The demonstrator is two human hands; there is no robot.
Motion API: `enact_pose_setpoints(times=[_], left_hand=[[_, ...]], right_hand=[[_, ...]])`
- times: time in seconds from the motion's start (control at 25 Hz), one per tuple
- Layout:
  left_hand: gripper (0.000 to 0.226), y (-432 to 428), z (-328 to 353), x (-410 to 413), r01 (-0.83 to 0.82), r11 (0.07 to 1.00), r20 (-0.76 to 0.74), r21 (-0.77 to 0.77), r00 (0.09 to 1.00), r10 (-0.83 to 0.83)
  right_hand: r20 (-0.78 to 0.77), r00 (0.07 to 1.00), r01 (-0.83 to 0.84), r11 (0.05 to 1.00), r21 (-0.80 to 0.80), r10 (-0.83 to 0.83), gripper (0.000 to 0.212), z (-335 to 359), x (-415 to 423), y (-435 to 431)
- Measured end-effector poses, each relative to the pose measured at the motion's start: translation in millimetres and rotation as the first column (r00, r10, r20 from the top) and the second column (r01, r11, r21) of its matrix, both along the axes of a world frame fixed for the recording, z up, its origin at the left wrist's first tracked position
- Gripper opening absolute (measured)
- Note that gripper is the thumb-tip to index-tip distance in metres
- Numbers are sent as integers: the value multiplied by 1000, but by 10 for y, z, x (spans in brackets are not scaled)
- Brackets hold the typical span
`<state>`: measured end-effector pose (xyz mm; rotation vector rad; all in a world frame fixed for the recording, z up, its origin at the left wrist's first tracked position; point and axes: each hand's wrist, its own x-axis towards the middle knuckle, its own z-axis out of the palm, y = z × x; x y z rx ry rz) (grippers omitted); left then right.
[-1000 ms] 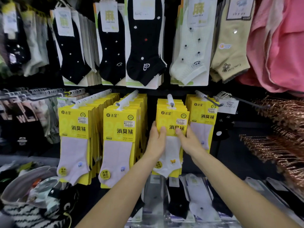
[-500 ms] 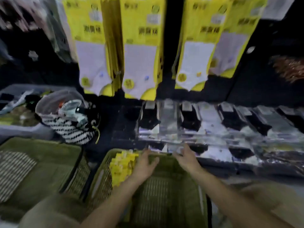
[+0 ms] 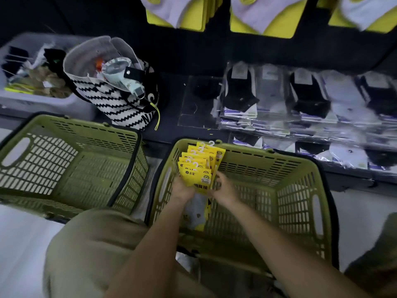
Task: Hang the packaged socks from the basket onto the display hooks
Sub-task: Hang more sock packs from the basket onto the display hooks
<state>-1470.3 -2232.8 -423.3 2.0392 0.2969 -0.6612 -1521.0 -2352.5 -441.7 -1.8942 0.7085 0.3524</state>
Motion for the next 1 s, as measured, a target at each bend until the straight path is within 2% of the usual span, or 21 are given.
enact_pose_setpoints(times=[0.08,0.2,0.32,0.4,0.56,0.68,0.8,0.92,1.0], left_hand=[[54,-30,-85,90,29,999,17,-22,999,-28],[64,-31,-150,162,-35,995,-10,-90,999,35],[55,-16,-179,194,-87,990,4,-107,996,88],[58,2,-202,211,-108,985,-15,-134,994,107],[66,30,-257,212,-90,990,-30,-105,996,88],[69,17,-281,219,-76,995,-8,-71,997,76],[88,24,-279,206,-24,1000,-42,13,999,25],[117,62,-213,167,71,995,-128,71,990,-61],[123,62,-163,125,193,979,-166,73,970,-179]], right_hand=[[20,999,26,999,21,-26,72,-79,105,67],[48,996,73,994,76,-76,75,-149,223,136],[50,996,71,996,52,-74,75,-202,350,153],[36,994,104,994,23,-105,70,-258,400,158],[0,982,190,982,22,-190,55,-337,397,184],[2,986,166,986,6,-166,59,-353,400,180],[-21,999,-34,994,-103,32,49,-334,371,189],[33,998,-42,995,-90,45,40,-265,149,56],[30,998,-46,996,-74,48,38,-191,-59,-87]])
